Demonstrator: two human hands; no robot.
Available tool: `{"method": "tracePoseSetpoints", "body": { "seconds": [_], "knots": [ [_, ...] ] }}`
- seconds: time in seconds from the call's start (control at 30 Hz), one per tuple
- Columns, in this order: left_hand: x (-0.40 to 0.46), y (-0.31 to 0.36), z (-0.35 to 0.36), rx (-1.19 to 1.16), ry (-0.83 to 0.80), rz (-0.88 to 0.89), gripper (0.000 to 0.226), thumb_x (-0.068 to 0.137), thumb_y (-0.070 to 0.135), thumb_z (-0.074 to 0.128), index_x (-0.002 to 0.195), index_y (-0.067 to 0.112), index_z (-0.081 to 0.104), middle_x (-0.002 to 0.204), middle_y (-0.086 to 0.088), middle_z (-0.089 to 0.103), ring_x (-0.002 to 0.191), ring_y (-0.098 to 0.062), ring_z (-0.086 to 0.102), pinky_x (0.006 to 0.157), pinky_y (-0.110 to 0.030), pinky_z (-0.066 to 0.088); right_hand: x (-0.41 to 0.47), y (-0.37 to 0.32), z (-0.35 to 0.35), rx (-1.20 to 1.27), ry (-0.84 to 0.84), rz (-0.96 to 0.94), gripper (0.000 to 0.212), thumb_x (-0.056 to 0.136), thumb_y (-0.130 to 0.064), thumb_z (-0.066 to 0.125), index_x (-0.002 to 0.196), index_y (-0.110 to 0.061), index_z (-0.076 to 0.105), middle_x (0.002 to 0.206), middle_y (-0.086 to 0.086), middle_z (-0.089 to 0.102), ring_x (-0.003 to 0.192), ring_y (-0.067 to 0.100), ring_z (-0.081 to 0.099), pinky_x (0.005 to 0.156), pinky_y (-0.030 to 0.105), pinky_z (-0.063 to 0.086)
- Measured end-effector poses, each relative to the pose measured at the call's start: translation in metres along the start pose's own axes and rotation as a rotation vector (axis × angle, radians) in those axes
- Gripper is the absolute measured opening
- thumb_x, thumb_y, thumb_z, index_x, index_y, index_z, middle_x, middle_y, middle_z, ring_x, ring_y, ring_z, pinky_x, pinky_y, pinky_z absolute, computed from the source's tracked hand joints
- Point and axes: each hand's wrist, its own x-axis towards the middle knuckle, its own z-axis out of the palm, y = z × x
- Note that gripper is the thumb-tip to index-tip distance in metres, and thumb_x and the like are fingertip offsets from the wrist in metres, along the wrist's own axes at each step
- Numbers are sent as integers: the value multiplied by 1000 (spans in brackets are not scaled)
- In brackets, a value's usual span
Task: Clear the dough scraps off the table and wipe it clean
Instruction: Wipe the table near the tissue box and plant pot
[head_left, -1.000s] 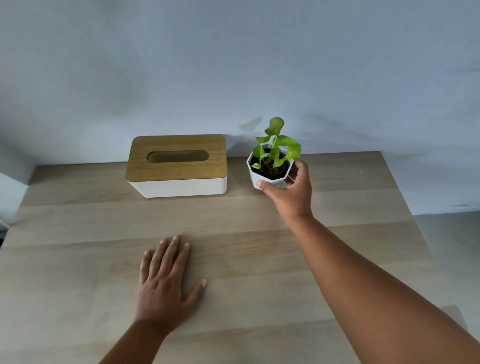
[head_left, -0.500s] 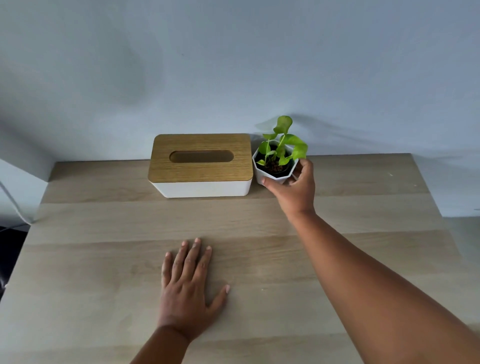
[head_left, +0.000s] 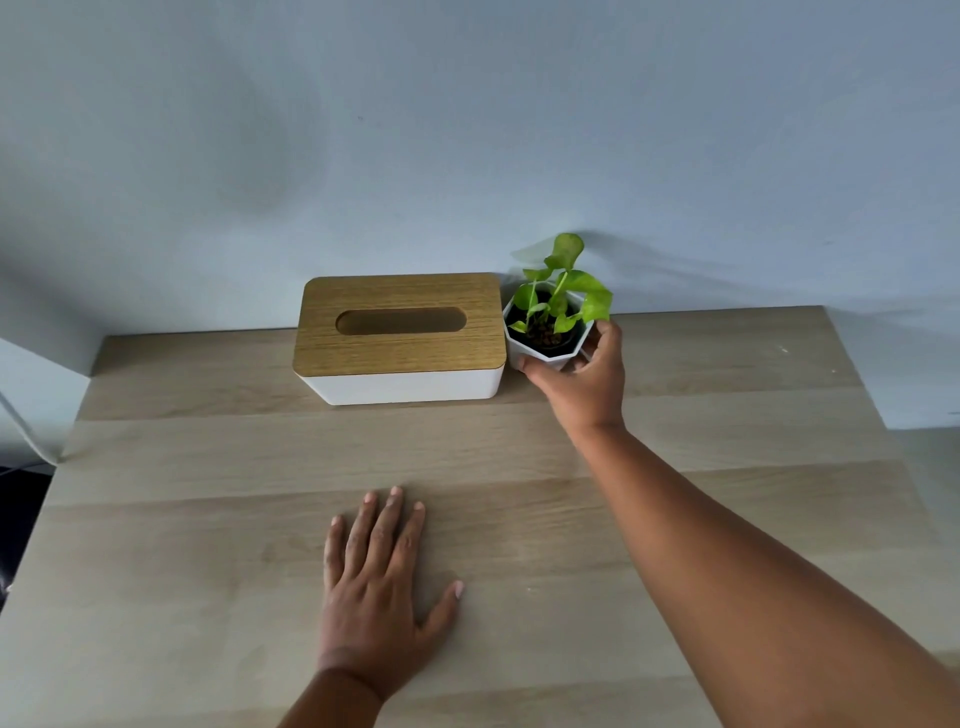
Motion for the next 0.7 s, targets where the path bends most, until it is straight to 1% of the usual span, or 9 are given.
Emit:
{"method": "tracePoseSetpoints", "body": {
  "seconds": [0.1, 0.23, 0.37, 0.47, 0.57, 0.63, 0.7],
  "knots": [
    [0, 0, 0, 1, -5, -4, 90, 80, 70, 60, 151, 16, 50, 167, -5, 33, 157, -30, 24, 120, -64, 25, -2, -2, 0, -24, 4, -2, 86, 51, -34, 99, 123, -35, 53, 116, -13, 71, 105, -2, 69, 91, 29, 60],
    [0, -1, 2, 4, -8, -5, 90, 80, 70, 60, 152, 16, 50, 167, -4, 31, 157, -29, 22, 121, -63, 23, -2, -3, 0, -19, 0, -5, 86, 52, -33, 100, 125, -32, 53, 117, -11, 71, 104, -1, 69, 90, 27, 59],
    [-1, -2, 4, 15, -13, -4, 91, 81, 71, 59, 153, 17, 48, 168, -4, 30, 157, -29, 21, 122, -62, 22, -3, -4, 1, -14, 0, 9, 86, 52, -32, 101, 124, -33, 54, 117, -10, 71, 105, -1, 70, 91, 29, 60],
    [-1, -3, 4, 19, -18, 2, 91, 81, 72, 58, 153, 17, 47, 168, -4, 30, 157, -29, 21, 122, -62, 22, -3, -4, 0, -12, -4, 2, 88, 52, -33, 101, 127, -31, 54, 121, -9, 70, 109, 2, 69, 96, 34, 59],
    [0, -1, 1, 20, -24, -6, 91, 82, 72, 57, 153, 17, 47, 167, -4, 33, 157, -28, 21, 122, -62, 22, -6, -4, -5, -75, -11, 19, 97, 54, -35, 100, 137, -27, 51, 132, -6, 63, 120, 5, 63, 104, 37, 54],
    [0, 0, -1, 11, -23, -2, 91, 82, 72, 57, 154, 18, 47, 166, -4, 33, 157, -28, 22, 122, -61, 22, -11, -5, -10, -135, -12, 30, 105, 55, -39, 99, 145, -25, 46, 142, -4, 54, 132, 8, 54, 112, 37, 48],
    [2, 2, -3, -3, -33, -9, 90, 82, 71, 57, 154, 18, 46, 166, -5, 33, 157, -28, 22, 122, -61, 22, -18, -4, -16, -175, -9, 34, 114, 55, -44, 98, 151, -22, 41, 150, -5, 47, 139, 9, 46, 116, 34, 42]
  ]
}}
